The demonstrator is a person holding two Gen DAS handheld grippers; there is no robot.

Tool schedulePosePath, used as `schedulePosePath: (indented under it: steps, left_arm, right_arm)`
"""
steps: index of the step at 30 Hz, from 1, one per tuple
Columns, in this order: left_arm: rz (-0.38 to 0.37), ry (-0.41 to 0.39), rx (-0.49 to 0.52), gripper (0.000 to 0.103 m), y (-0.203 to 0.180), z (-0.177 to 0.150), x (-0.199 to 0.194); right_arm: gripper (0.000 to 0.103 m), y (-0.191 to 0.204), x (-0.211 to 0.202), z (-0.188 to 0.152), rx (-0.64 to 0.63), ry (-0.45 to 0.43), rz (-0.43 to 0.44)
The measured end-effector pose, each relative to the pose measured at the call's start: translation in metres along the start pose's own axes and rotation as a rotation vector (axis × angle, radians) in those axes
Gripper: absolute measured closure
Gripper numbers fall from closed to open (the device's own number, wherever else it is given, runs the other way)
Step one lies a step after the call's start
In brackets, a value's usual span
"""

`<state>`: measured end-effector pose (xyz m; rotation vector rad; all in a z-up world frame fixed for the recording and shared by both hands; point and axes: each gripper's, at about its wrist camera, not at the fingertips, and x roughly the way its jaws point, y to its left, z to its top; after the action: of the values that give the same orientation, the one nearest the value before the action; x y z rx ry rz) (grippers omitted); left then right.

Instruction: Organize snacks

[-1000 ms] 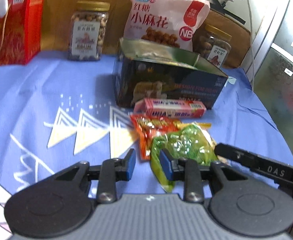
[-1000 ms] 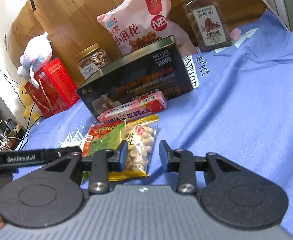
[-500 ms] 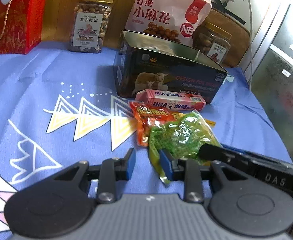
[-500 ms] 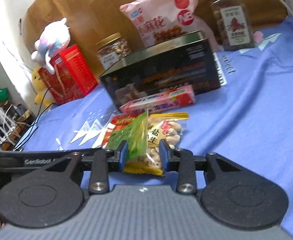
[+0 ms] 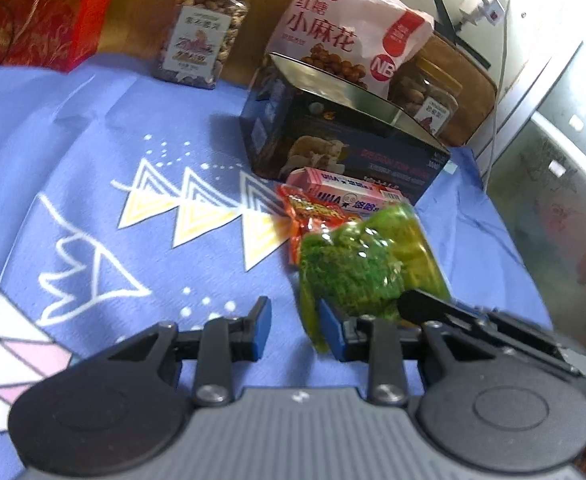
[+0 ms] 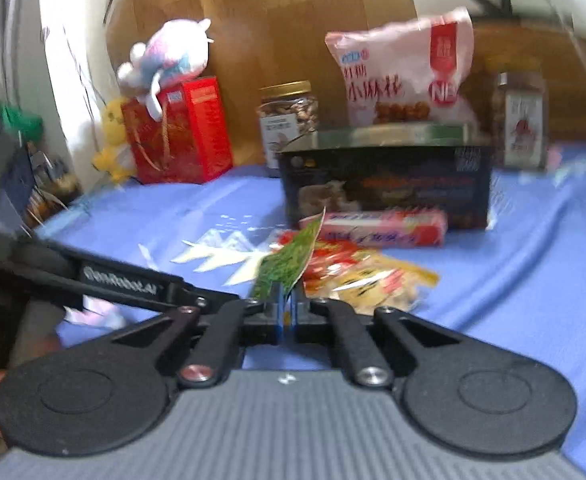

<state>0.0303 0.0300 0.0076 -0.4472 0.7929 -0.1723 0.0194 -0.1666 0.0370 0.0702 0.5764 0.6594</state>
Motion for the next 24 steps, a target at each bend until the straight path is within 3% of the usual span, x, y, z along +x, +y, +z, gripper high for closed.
schedulePosePath:
  steps: [2,9,13,18,24]
  left_arm:
    - [-0.055,0.002,-0.046,0.055,0.009,-0.001,-0.006]
    - [-0.09,0.012,-0.041,0.054,0.013,-0.012,-0.017]
    - [-0.146,0.029,-0.078,0.049,0.016,-0.017,-0.02]
    - [-0.286,0.065,-0.218,0.047,0.036,-0.02,-0.023]
    - [-0.409,0.092,-0.341,0.043,0.054,-0.028,-0.023]
  right_arm:
    - [0.098,-0.015,-0.003,0.003,0.145,0.034,0.081]
    - [0.1,-0.057,0.012,-0.036,0.543,0.236,0.277]
    - [0.1,-0.072,0.007,-0.047,0.712,0.232,0.375]
    - [0.1,-0.092,0.0,-0.059,0.956,0.198,0.508]
    - [0.1,-0.099,-0.004,-0.064,1.09,0.156,0.631]
